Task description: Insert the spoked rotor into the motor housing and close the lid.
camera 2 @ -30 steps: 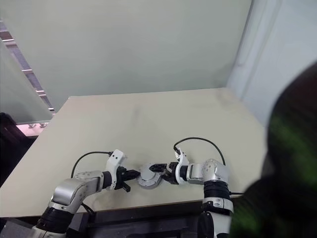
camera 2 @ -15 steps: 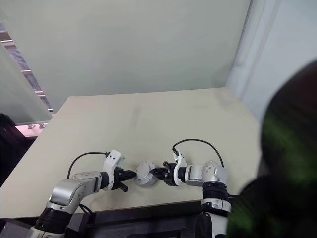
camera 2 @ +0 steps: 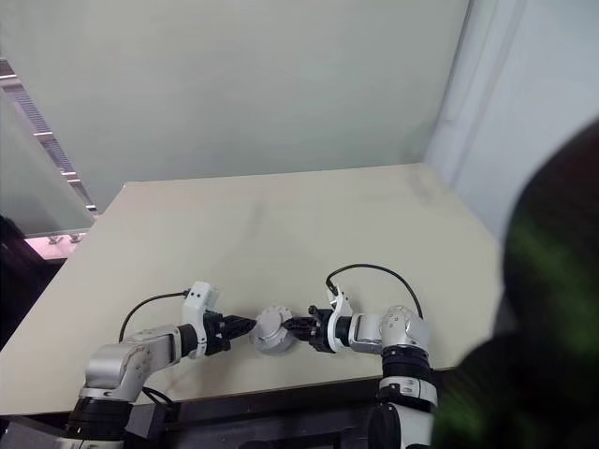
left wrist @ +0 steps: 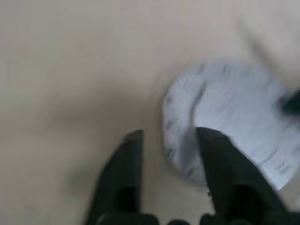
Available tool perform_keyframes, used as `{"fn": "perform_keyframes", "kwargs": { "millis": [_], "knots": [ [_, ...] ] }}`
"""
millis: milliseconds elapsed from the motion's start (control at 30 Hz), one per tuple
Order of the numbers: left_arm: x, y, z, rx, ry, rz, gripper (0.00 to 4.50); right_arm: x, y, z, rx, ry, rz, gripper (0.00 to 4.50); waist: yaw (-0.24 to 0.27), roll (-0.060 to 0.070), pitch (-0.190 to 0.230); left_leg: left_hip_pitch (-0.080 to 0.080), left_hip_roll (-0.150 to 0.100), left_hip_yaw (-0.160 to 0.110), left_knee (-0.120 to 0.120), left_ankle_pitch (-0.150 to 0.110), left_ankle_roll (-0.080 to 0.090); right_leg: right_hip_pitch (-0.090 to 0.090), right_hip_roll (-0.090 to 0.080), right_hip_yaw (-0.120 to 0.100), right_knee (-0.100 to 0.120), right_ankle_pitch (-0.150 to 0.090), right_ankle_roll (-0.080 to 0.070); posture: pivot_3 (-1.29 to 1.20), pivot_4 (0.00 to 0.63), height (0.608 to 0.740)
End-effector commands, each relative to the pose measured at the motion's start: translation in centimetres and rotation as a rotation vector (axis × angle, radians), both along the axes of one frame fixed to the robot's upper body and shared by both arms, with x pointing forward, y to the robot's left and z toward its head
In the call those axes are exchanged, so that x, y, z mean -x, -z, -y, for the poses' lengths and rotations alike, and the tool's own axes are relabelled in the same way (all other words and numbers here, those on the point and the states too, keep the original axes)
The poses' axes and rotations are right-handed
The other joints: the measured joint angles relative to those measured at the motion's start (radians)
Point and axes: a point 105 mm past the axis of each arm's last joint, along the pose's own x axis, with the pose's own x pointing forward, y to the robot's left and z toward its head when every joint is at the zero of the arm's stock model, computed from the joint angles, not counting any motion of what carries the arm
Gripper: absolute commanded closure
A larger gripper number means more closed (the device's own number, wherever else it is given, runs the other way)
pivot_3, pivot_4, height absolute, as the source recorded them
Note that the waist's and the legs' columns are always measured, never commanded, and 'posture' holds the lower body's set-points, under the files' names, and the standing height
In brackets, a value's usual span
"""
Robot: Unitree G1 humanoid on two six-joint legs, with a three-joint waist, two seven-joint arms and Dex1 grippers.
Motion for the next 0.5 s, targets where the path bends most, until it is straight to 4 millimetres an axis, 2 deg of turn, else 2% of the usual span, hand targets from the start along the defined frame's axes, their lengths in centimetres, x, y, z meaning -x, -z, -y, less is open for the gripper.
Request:
{"fn": "perform_keyframes", "kwargs": {
  "millis": [33,133,167,500],
  "knots": [
    [-0.7,-3.1,-1.9,0.141,-0.093,0.06,1.17,-0.3,-1.1,-0.7,-0.047,-0.001,0.035,3.29,-0.004,0.0,0.0,0.0,0.0,0.0,-0.001,0.0,0.0,0.0,0.0,0.0,0.0,0.0,0.0,0.0,0.0,0.74],
    [-0.3,-3.7,-2.8,0.252,-0.163,0.035,0.13,-0.6,-1.9,-1.0,-0.12,0.022,0.041,3.29,-0.006,0.0,0.0,0.0,0.001,0.0,-0.002,0.0,0.0,-0.001,0.001,0.0,0.0,0.0,0.0,0.0,0.0,0.74],
    [-0.2,-3.7,-2.9,0.284,-0.179,0.02,0.0,-0.7,-2.3,-1.1,-0.15,0.03,0.045,3.29,-0.006,0.0,0.0,0.0,0.0,0.0,-0.002,0.0,0.0,-0.001,0.001,0.0,0.0,0.0,0.0,0.0,0.0,0.74],
    [1.2,-3.4,-3.1,0.518,-0.284,-0.046,0.0,-1.3,-5.3,-1.7,-0.307,0.065,0.077,3.3,-0.003,-0.002,0.002,-0.005,-0.001,-0.001,-0.001,-0.001,0.001,-0.004,0.0,0.001,-0.001,0.0,0.0,0.0,0.0,0.74]
  ]
}}
